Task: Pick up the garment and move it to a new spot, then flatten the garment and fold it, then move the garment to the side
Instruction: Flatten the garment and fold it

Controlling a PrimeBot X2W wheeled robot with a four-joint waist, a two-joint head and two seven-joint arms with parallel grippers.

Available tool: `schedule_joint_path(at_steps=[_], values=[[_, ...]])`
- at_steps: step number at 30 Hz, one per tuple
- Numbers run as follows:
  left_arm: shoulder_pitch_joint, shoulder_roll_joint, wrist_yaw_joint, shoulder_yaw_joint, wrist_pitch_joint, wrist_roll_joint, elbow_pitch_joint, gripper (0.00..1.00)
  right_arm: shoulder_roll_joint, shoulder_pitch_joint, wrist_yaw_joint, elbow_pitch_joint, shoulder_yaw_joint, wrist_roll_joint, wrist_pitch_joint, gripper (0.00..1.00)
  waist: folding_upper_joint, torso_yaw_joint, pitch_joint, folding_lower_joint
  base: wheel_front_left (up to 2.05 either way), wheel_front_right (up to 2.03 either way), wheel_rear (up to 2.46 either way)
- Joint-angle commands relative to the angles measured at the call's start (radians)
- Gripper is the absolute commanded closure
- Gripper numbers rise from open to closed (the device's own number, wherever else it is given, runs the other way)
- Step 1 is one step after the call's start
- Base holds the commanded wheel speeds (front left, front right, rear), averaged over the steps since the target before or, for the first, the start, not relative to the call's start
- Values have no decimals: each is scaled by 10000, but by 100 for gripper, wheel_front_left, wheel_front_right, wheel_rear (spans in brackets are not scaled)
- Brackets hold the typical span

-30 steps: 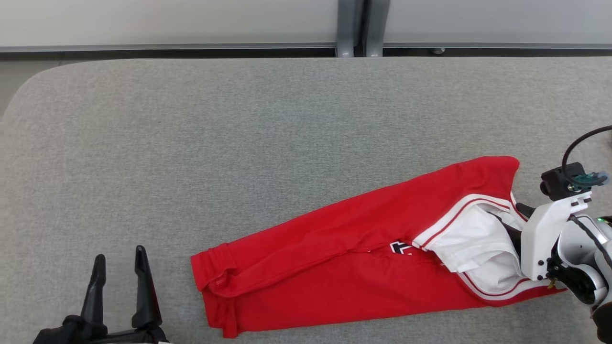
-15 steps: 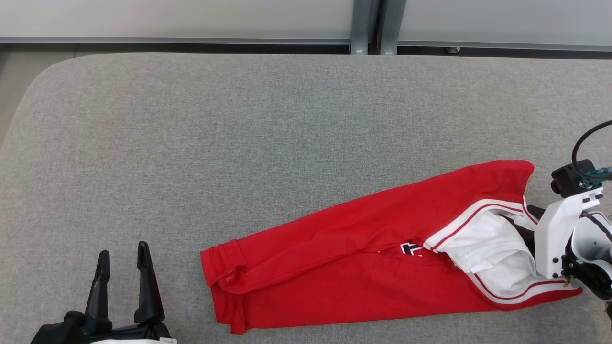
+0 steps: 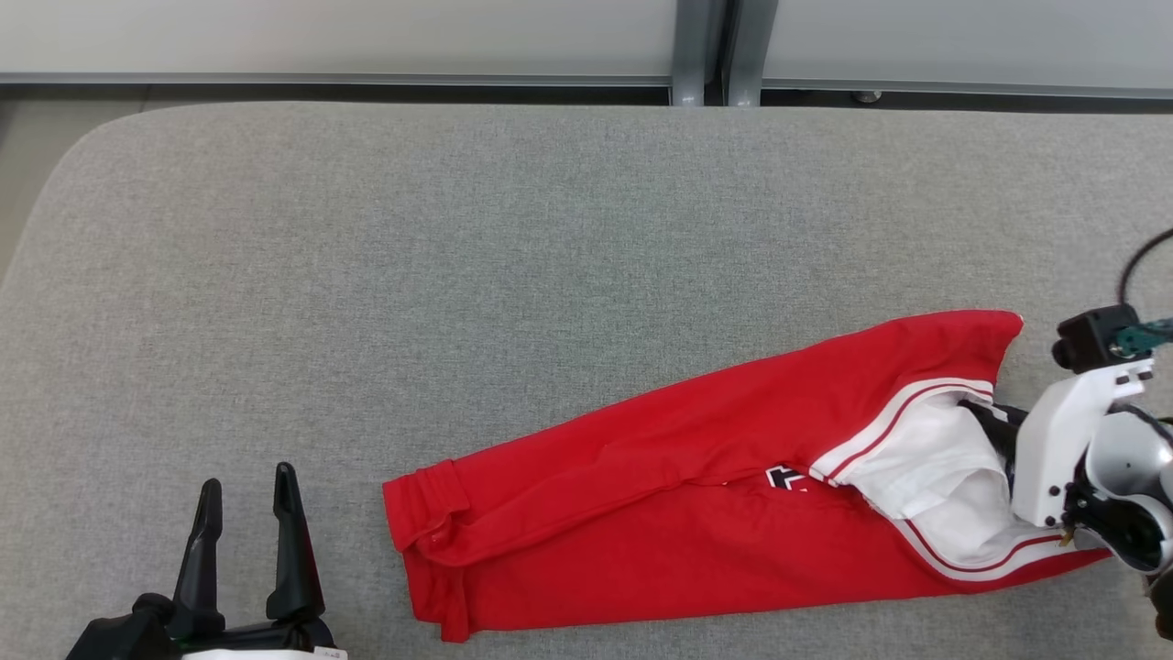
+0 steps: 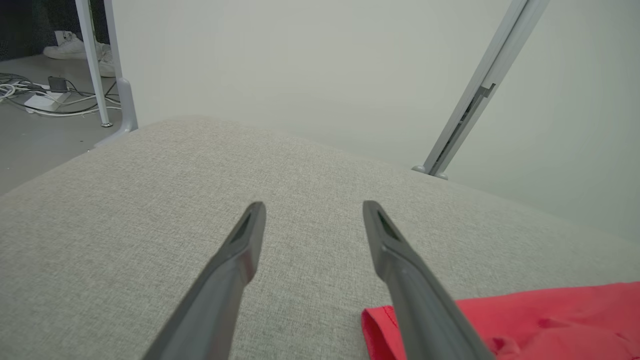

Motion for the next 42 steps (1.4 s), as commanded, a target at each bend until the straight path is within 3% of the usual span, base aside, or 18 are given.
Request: schedule_joint_path(at_steps=[1,7,14,17,22,26,27,31,35,42], values=[[-168,28,26,59,-13,-1,1,0,16,231,-4,92,26,279,-80,100,-1,-25,-49,0,0,0,0],[-107,26,-5,22,-13,-83,-33,0,-949,171,-6,-130,-917,1390,-295,100,-1,-111,-326,0,0,0,0],[177,27,-117,-56,-13,-187,62,0,-2527,669,-4,-307,-2386,2126,-67,100,-1,-127,-739,0,0,0,0],[259,27,-86,-50,-13,-240,80,0,-2578,899,9,-1276,-2678,2693,178,100,-1,-191,-901,0,0,0,0],[341,23,-112,-73,-11,-234,99,0,-1826,1405,6,-4041,-2310,3985,1256,100,-1,-444,-1003,0,0,0,0],[176,32,-148,-179,-11,-142,116,0,-642,1723,6,-5481,-1335,3790,1778,100,-1,-574,-912,0,0,0,0],[129,27,-156,-239,-11,-120,173,0,180,1747,6,-5695,-777,3502,1840,100,-1,-593,-861,0,0,0,0],[-92,30,-10,-316,-13,-52,298,0,1937,1430,6,-5200,-59,3016,1514,100,-1,-519,-800,0,0,0,0],[-215,36,-65,-617,-13,-48,432,0,3265,1101,8,-4212,309,2537,1047,100,-1,-340,-788,0,0,0,0],[-190,36,0,-968,-12,-170,536,0,3926,650,8,-2773,338,1946,308,100,-1,-15,-783,0,0,0,0]])
